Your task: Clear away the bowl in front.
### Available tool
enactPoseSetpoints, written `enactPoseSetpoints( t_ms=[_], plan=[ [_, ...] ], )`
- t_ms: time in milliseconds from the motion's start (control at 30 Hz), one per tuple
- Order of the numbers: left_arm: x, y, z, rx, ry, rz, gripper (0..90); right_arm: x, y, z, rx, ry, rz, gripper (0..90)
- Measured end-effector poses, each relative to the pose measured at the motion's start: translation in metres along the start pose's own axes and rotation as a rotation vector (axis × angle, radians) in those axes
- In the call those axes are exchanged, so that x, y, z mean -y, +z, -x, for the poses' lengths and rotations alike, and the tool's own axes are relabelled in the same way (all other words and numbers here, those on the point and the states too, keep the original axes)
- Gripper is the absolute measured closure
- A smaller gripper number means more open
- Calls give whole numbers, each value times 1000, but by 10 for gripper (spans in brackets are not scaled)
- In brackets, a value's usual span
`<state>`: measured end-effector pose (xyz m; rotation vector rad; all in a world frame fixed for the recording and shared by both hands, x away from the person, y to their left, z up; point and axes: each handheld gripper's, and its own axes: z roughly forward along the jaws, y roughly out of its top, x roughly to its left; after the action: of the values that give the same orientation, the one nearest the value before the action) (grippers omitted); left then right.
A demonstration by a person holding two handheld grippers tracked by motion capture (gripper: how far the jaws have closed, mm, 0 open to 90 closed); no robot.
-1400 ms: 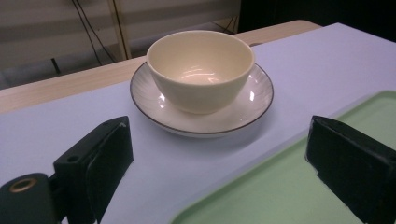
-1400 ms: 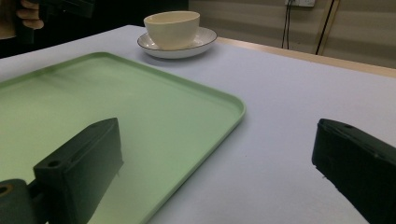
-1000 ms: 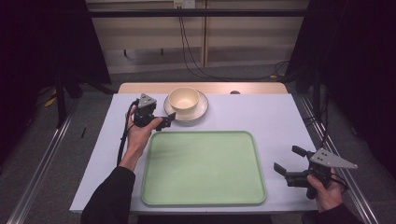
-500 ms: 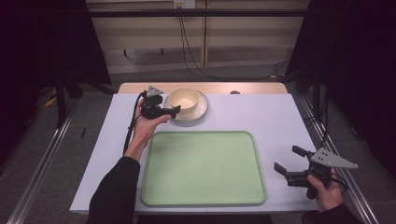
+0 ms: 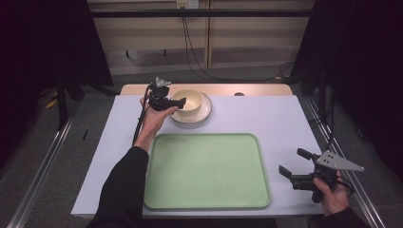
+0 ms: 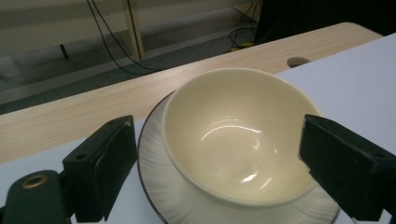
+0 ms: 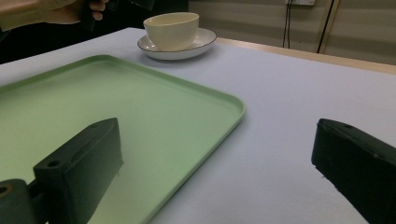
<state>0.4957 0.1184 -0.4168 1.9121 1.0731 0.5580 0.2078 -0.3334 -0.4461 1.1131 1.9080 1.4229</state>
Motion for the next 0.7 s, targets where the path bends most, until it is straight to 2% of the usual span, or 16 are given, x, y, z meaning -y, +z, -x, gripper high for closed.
enactPoseSetpoints(
  t_ms=[67, 100, 167, 267, 367, 433, 467, 500, 533, 633, 700],
  plan=[
    [0, 6, -2, -11, 3, -15, 153, 0, 0, 0, -3, 3, 2, 15],
    [2, 11, -5, -22, -14, -22, 187, 0, 0, 0, -3, 2, 2, 15],
    [3, 17, -8, -26, -39, -33, 184, 0, 0, 1, -4, 2, 5, 15],
    [4, 25, -10, -29, -24, -62, 216, 0, 0, 1, -8, 6, 5, 14],
    [4, 30, -10, -37, -36, -69, 224, 0, 0, 1, -7, 7, 4, 14],
    [2, 34, -13, -21, -32, -117, 246, 0, 0, 1, -7, 6, 0, 14],
    [1, 34, -14, -15, -34, -131, 258, 0, 0, 1, -8, 6, 0, 14],
    [1, 36, -14, -3, -55, -126, 265, 0, 0, 1, -6, 8, -1, 14],
    [0, 37, -14, 6, -52, -138, 275, 1, 0, 1, -5, 10, -1, 14],
    [1, 41, -12, 5, -62, -165, 313, 1, 1, 1, -10, 8, 0, 14],
    [2, 45, -12, 5, -63, -203, 352, 1, 1, 1, -10, 10, -3, 14]
  ],
)
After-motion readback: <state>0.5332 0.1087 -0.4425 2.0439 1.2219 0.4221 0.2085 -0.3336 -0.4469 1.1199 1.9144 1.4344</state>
